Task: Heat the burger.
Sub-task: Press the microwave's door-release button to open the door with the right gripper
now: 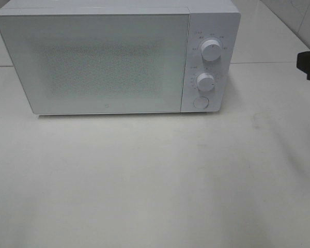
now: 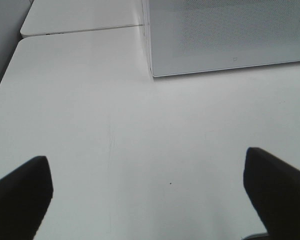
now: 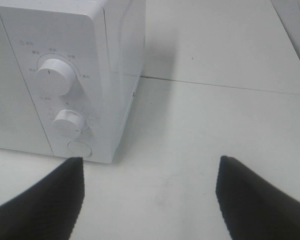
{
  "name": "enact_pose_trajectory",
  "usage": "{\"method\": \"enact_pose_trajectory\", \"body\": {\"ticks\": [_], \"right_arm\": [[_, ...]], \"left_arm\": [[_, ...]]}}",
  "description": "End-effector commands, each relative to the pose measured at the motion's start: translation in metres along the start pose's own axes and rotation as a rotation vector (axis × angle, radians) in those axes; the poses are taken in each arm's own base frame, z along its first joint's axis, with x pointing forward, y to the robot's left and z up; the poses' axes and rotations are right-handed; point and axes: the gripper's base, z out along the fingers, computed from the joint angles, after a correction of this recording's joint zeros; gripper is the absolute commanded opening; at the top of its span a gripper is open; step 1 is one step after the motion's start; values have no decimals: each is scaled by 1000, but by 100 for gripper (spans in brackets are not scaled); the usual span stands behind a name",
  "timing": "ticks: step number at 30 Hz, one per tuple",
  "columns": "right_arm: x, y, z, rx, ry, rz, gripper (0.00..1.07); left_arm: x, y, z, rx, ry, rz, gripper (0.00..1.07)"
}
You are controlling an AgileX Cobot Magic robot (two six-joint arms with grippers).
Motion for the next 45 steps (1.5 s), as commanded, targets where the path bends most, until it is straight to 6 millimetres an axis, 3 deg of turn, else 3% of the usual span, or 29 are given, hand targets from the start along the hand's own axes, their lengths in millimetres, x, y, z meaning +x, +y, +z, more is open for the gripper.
{"method": "enact_pose_trajectory", "body": {"ticks": [1,13,18,30,35,45], "right_arm": [[1,-2,15,10,-27,45,71],[12,-3,64,25,-86,96,71],[25,18,85,5,-105,46,71],[52,40,87,108,-188,116,71],[67,67,94,41,-173,52,71],[91,93,98,46,-133,27,71]], "left_arm": [[2,-1,-2,1,-21,-1,98],[2,-1,-2,1,-21,-1,98],[2,-1,-2,1,-21,-1,98],[2,-1,-2,1,-21,-1,98],[2,-1,-2,1,-21,-1,98],[2,-1,-2,1,-21,-1,98]]}}
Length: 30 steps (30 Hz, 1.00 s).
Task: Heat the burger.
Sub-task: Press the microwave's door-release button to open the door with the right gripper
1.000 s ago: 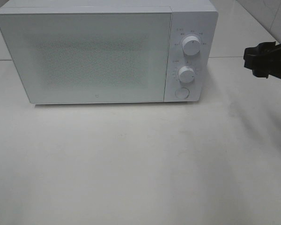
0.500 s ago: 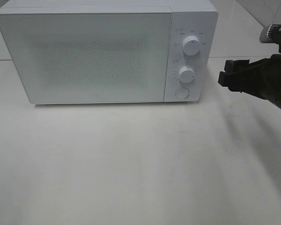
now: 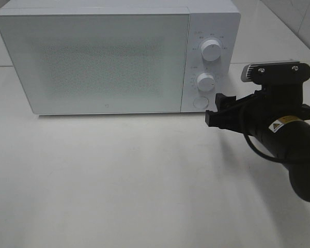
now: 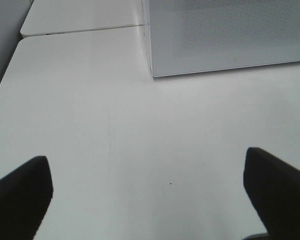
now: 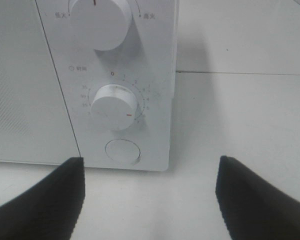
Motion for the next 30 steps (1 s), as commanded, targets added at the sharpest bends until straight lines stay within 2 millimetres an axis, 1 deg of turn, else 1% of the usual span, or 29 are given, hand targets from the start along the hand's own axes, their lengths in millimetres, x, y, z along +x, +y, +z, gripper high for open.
{"method": "enact_pose_trajectory", "body": {"ticks": [1,6,13,15,17,18,19,20,21,22,23,24,25,26,27,28,29,30], "right_arm": [[6,11,-3,8,-31,-39,71],[12,19,-5,-16,-30,-75,71],[14,21,-5,-21,-27,-81,71],[14,21,-5,-21,-27,-67,71],[14,21,-5,-24,-26,4,71],[14,21,-5,-24,-26,4,71],[14,21,-5,-25,-25,91,71],[14,21,-5,-25,-25,91,71],[14,21,-5,-26,-25,129,71],[14,21,-5,-27,-24,222,71],[14,21,-5,-27,-24,222,71],[14,21,-5,-28,-22,344,70],[14,21,-5,-28,-22,344,70],[14,21,-5,-29,-21,397,69],[14,21,-5,-31,-19,540,68],[14,21,-5,-31,-19,540,68],[14,21,-5,-33,-16,693,65],[14,22,-5,-34,-13,754,64]], "left_arm": [[2,-1,-2,1,-21,-1,98],[2,-1,-2,1,-21,-1,98],[2,-1,-2,1,-21,-1,98],[2,-1,-2,1,-21,-1,98],[2,-1,-2,1,-21,-1,98],[2,-1,-2,1,-21,-1,98],[2,-1,-2,1,-21,-1,98],[2,-1,-2,1,-21,-1,98],[2,-1,-2,1,-21,-1,98],[2,-1,-2,1,-21,-1,98],[2,-1,-2,1,-21,-1,98],[2,-1,-2,1,-21,-1,98],[2,-1,-2,1,-21,-1,98],[2,-1,-2,1,-21,-1,98],[2,-1,-2,1,-21,-1,98],[2,-1,-2,1,-21,-1,98],[2,-1,-2,1,-21,-1,98],[2,-1,-2,1,-21,-1,98]]}}
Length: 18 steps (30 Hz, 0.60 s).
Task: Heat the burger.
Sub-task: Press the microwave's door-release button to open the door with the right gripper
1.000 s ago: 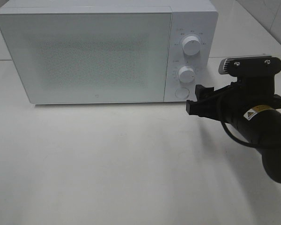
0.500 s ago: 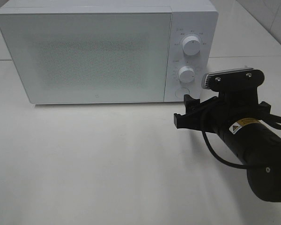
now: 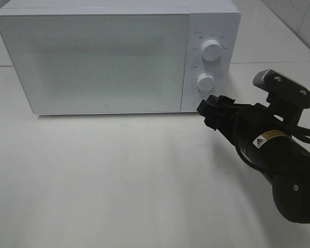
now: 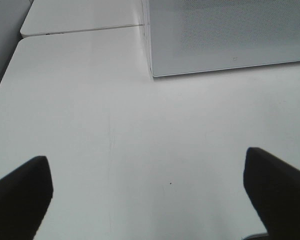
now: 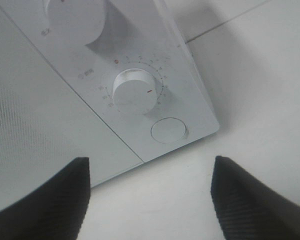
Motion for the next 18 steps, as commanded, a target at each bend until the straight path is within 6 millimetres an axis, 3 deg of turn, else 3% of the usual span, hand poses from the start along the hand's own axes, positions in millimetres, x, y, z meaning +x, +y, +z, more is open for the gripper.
{"method": "enact_pose_trajectory", "body": {"ticks": [1,2,3,5,6,8,14,15,17,18], "right_arm": [[0,2,-1,-13,-6,182,64],[0,2,-1,-18,0,321,61],[0,2,-1,-18,0,321,61],[1,3,-1,-28,15,538,56],[1,3,-1,-28,15,538,56],[2,4,-1,-25,28,710,49],[5,2,-1,9,54,876,32],[5,2,-1,13,57,903,22],[6,2,-1,14,58,910,17],[6,2,-1,18,62,913,7]], "left_arm": [[2,-1,-2,1,-21,-1,98],[2,-1,-2,1,-21,-1,98],[2,-1,-2,1,-21,-1,98],[2,-1,-2,1,-21,-1,98],[2,-1,-2,1,-21,-1,98],[2,-1,-2,1,-21,-1,98],[2,-1,-2,1,-21,-1,98],[2,-1,-2,1,-21,-1,98],[2,-1,-2,1,-21,-1,98],[2,-1,-2,1,-21,-1,98]]}}
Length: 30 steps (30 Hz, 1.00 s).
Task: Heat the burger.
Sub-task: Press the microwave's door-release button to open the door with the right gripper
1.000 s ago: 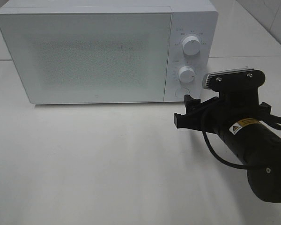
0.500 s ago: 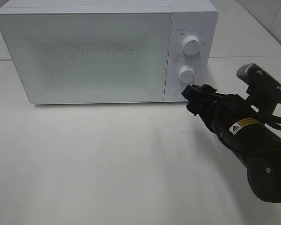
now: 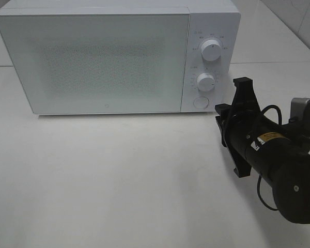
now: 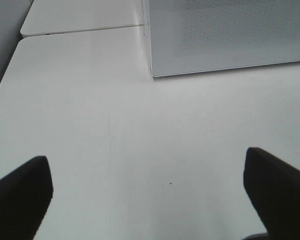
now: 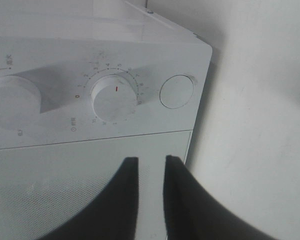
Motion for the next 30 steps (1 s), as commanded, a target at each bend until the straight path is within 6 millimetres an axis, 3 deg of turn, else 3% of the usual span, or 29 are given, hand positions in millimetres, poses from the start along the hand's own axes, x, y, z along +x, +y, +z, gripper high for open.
{"method": "enact_pose_trajectory", "body": {"ticks": [1,2,9,19,30], "right_arm": [[3,0,-1,5,18,15,7],[4,1,1,13,23,20,0],[12,4,13,9,25,31,0],[22,-9,38,47,-9,100,0],[20,-13,64,127,-27,113,0]], "left_arm": [[2,-1,-2,1,-21,-1,98],[2,-1,-2,1,-21,-1,98],[2,-1,-2,1,-21,-1,98],[2,-1,-2,1,-21,-1,98],[2,-1,-2,1,-21,-1,98]]}}
